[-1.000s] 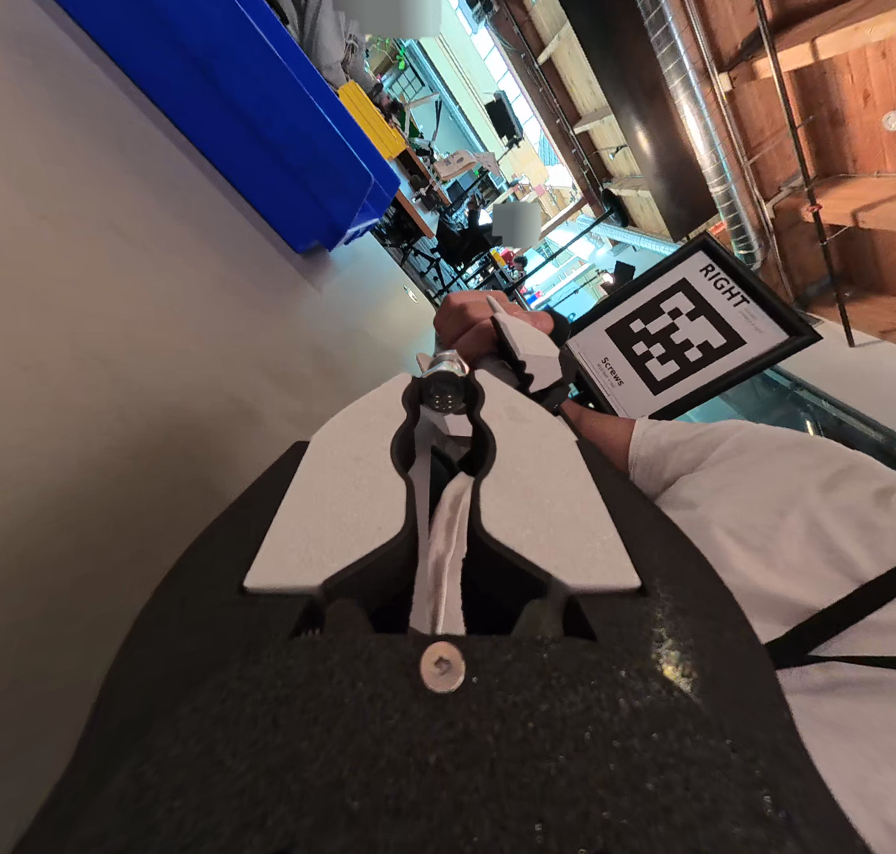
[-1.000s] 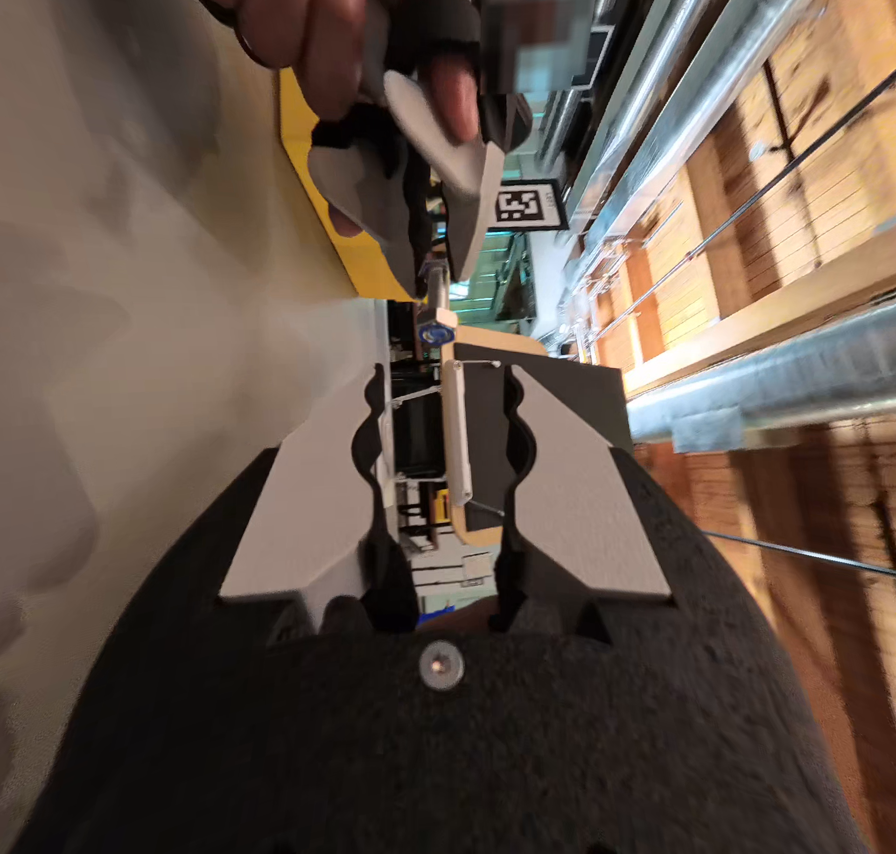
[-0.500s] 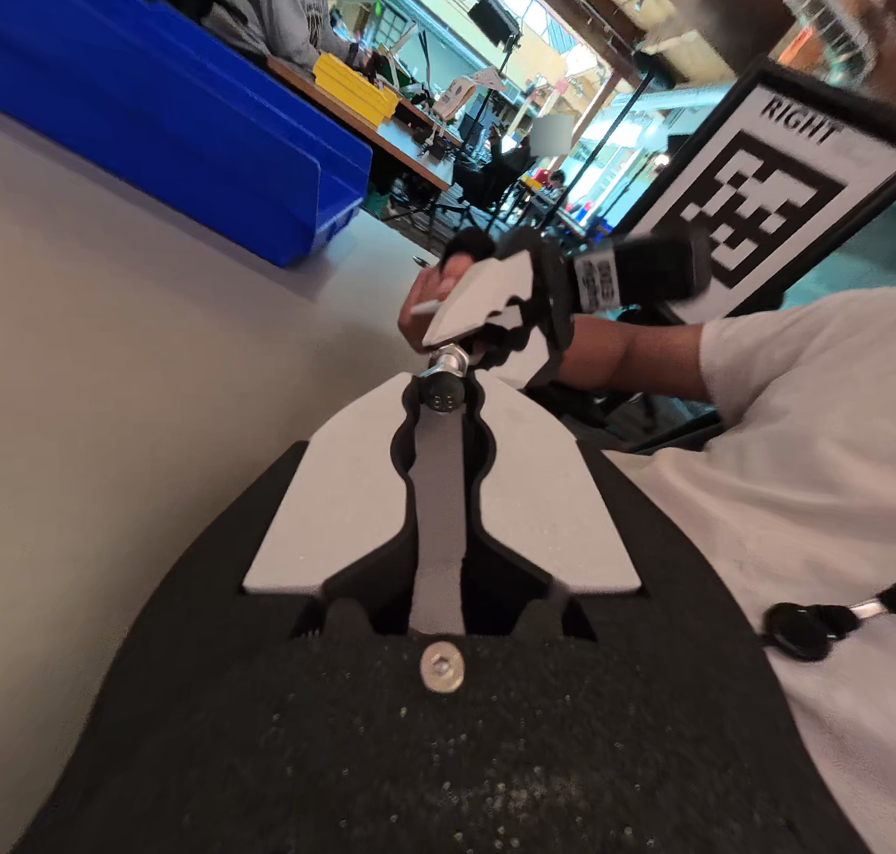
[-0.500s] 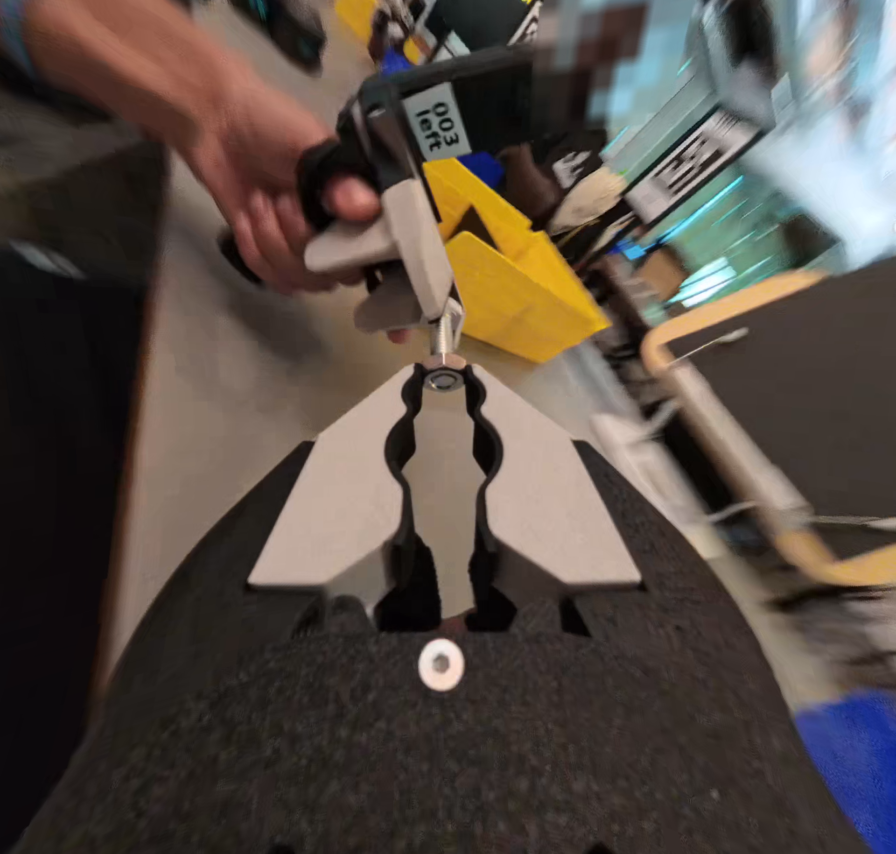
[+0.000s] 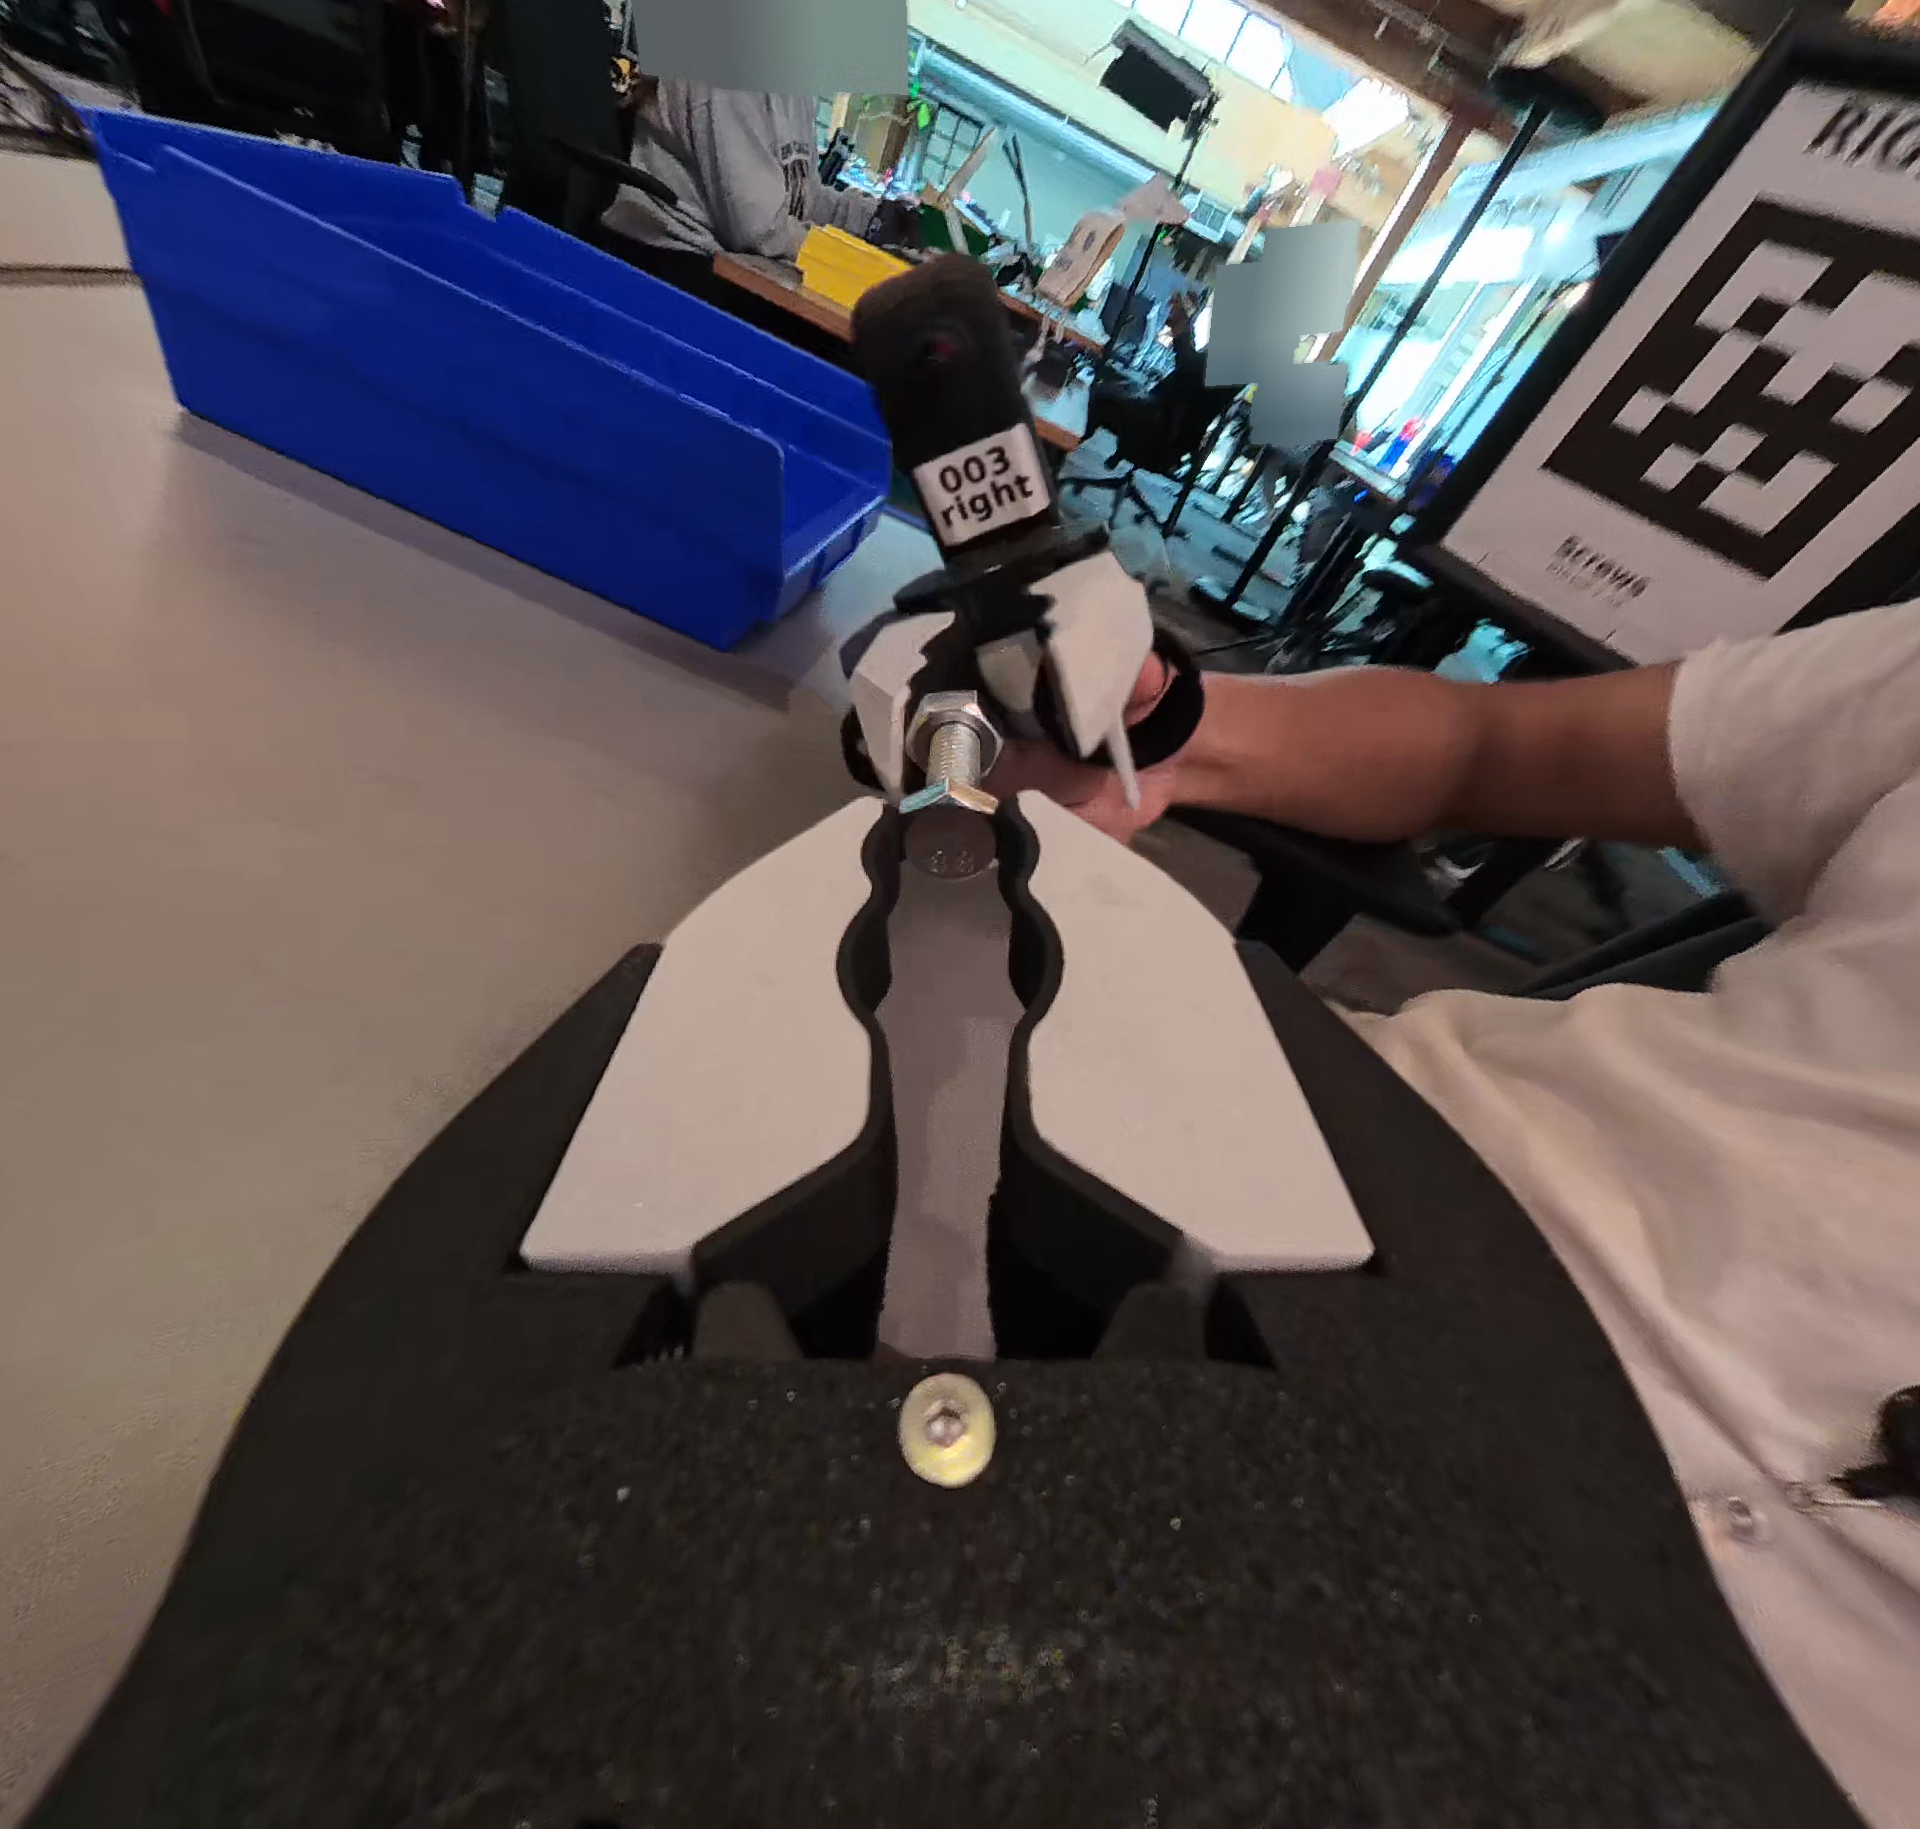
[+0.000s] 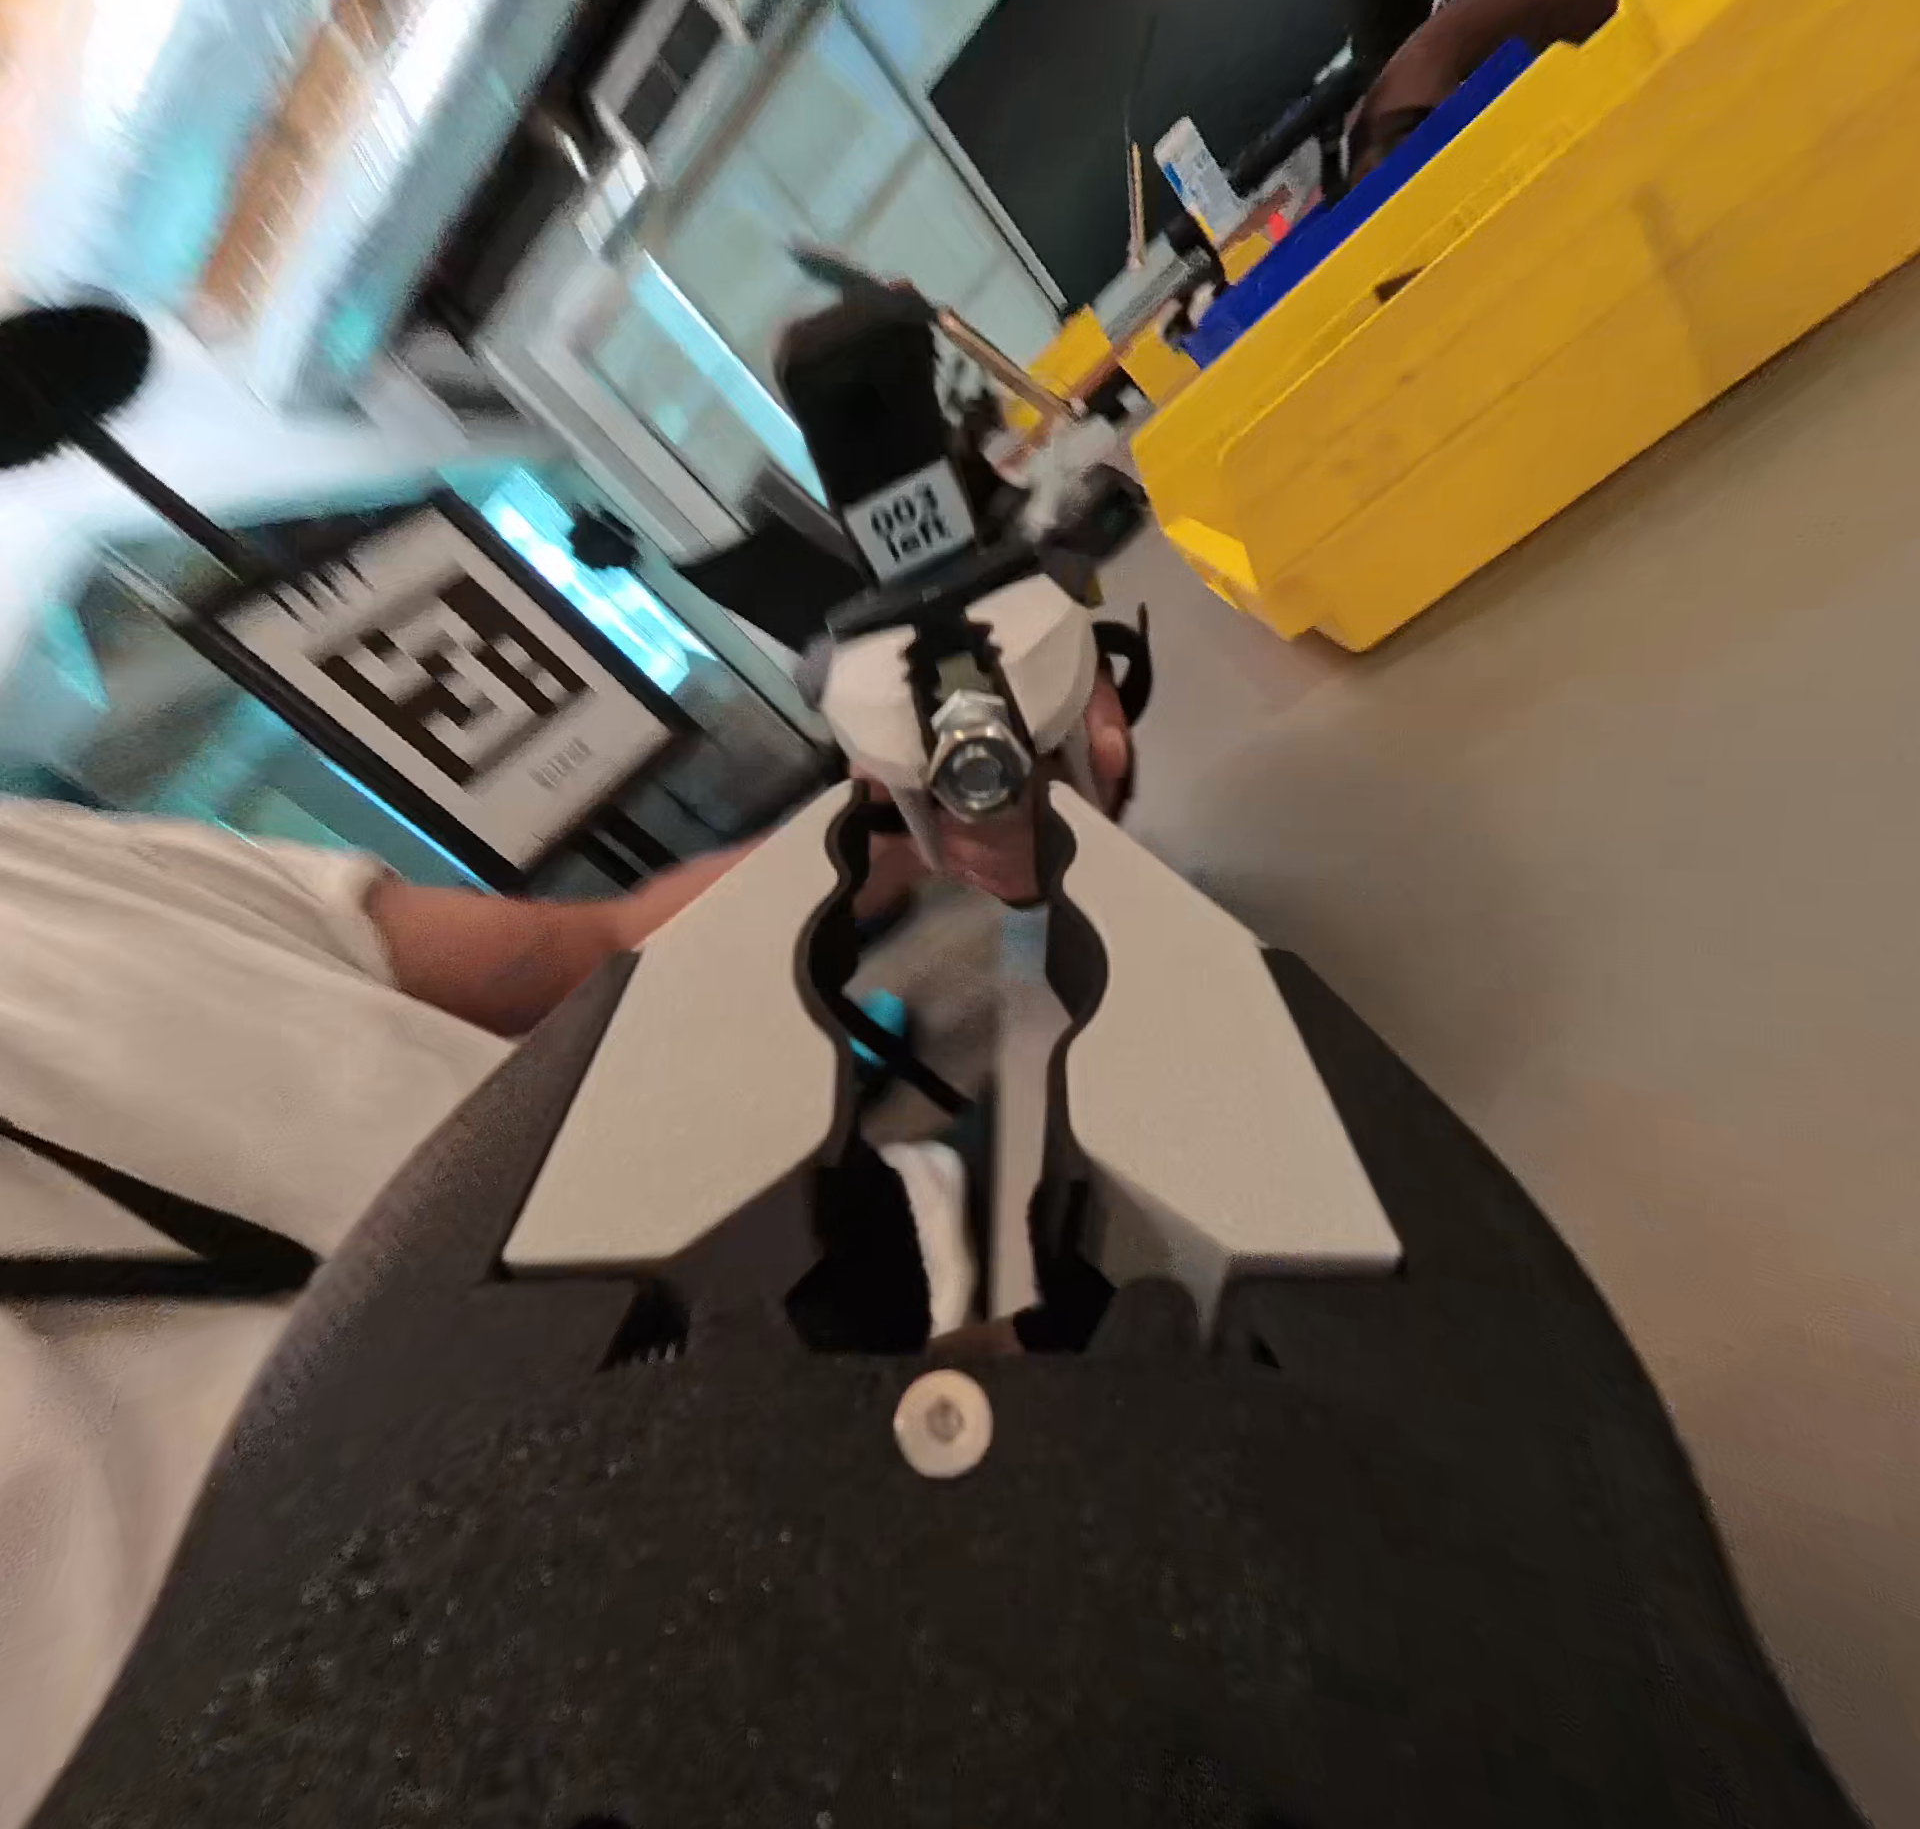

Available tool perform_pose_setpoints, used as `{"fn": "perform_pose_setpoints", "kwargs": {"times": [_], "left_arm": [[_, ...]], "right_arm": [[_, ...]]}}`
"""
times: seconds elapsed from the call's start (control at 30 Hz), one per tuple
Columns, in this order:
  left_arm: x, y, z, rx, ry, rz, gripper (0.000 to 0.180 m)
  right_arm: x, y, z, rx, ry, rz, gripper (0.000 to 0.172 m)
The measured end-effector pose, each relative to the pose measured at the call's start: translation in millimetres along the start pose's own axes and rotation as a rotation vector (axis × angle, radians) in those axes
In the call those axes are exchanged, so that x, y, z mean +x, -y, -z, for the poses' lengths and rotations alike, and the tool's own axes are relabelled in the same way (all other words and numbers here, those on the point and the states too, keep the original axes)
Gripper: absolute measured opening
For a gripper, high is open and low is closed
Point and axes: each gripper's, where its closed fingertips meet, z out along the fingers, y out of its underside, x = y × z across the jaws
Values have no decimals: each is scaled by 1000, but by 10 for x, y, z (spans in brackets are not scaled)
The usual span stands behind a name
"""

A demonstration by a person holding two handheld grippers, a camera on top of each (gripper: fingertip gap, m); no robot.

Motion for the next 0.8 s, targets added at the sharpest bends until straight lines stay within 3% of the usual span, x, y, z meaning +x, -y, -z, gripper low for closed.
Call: {"fn": "perform_pose_setpoints", "kwargs": {"times": [0.1,0.17,0.23,0.3,0.43,0.57,0.63,0.7,0.8], "left_arm": [[62,36,27,25,-86,80,18],[134,38,56,28,-171,148,18],[214,2,80,9,-270,231,17],[198,-36,63,-6,-266,236,17],[291,-161,11,-86,-298,222,17],[327,-259,-45,-136,-304,225,17],[339,-283,-61,-149,-306,224,17],[320,-299,-66,-157,-291,221,17],[323,-290,-65,-153,-287,193,17]], "right_arm": [[106,-123,75,-139,-191,435,36],[118,-162,128,-217,-311,844,36],[64,-98,167,-215,-450,1258,33],[-67,-113,156,-229,-500,1604,27],[-139,-213,126,-319,-575,2043,29],[-141,-293,87,-364,-590,2220,28],[-149,-306,83,-365,-594,2254,18],[-113,-310,91,-386,-586,2196,18],[-120,-308,86,-359,-533,1935,19]]}}
